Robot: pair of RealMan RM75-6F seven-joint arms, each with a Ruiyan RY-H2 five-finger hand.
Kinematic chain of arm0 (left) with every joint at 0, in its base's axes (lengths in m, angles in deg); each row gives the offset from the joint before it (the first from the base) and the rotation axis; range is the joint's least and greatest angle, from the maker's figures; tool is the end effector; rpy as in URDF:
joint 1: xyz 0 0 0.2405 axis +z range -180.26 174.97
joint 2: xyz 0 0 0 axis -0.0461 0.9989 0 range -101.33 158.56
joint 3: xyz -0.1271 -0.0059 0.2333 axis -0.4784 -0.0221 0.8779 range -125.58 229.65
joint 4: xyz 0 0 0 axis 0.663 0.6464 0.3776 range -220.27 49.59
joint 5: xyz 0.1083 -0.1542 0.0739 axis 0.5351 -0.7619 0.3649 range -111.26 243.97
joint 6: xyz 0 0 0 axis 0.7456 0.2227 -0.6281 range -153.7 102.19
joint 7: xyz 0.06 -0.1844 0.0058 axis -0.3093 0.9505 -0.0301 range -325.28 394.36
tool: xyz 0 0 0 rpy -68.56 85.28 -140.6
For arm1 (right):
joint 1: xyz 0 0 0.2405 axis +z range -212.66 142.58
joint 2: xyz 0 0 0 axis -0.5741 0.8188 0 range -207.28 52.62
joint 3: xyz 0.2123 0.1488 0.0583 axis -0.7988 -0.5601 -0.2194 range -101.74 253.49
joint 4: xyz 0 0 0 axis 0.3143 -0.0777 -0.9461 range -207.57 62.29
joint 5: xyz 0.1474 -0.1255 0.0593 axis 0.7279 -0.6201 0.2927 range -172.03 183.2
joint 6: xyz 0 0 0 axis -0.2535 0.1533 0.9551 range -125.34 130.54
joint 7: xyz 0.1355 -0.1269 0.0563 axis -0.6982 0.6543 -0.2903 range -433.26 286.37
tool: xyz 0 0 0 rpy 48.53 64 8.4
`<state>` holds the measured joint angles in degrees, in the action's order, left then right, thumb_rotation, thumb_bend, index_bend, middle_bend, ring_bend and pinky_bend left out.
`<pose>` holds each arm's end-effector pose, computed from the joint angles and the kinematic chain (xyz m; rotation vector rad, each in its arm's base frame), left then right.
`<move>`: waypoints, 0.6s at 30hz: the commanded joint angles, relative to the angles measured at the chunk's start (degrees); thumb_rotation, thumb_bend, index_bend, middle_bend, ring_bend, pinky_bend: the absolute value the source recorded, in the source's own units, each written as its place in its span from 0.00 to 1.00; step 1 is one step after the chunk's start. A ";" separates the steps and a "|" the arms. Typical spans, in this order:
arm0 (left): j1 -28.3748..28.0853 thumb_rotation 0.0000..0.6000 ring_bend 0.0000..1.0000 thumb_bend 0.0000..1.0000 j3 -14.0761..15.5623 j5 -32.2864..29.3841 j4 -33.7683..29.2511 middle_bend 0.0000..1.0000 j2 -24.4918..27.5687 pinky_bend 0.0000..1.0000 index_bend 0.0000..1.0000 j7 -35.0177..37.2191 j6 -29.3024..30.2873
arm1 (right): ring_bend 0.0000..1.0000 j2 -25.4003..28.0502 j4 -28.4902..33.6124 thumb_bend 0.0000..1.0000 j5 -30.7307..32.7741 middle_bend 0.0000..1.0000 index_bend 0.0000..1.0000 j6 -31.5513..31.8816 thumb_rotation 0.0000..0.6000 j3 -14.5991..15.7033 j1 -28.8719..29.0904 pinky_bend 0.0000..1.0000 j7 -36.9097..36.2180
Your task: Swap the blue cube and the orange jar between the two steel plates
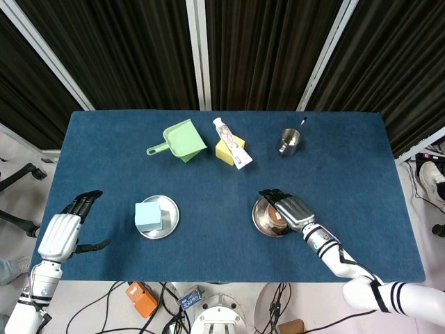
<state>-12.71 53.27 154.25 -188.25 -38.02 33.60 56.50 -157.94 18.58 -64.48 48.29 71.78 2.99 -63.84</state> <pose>-0.2567 0.2357 0.1187 -1.4878 -1.0881 -1.0709 -0.1848 -0.3406 -0.0339 2.0443 -1.1612 0.7902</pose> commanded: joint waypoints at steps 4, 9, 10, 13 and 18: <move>2.05 0.97 0.09 0.00 1.09 3.33 0.04 0.08 1.56 0.27 0.09 0.62 3.52 | 0.00 4.99 5.21 0.16 -8.48 0.00 0.00 4.88 1.00 2.11 -2.73 0.00 -5.86; 6.45 0.99 0.01 0.02 2.83 4.28 2.22 0.02 3.31 0.17 0.09 -3.14 8.73 | 0.00 12.18 7.94 0.16 -22.18 0.00 0.00 24.22 1.00 8.48 -13.08 0.00 0.56; 7.53 1.00 0.00 0.02 2.98 3.87 3.14 0.01 3.15 0.15 0.09 -3.96 9.89 | 0.00 13.70 8.34 0.16 -23.05 0.00 0.00 27.73 1.00 9.77 -15.74 0.00 3.66; 10.85 1.00 0.00 0.03 2.93 2.79 7.83 0.00 0.81 0.11 0.09 -4.03 13.90 | 0.00 16.31 8.67 0.16 -23.97 0.00 0.00 38.97 1.00 12.83 -24.73 0.00 10.66; 12.85 1.00 0.00 0.05 4.43 4.45 17.76 0.00 -3.83 0.10 0.05 5.43 14.73 | 0.00 14.04 0.46 0.16 -23.22 0.00 0.00 49.40 1.00 14.57 -34.41 0.00 4.20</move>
<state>-1.63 56.57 157.76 -176.53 -38.72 33.53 70.18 -145.04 24.01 -85.48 89.29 82.73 -22.70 -58.01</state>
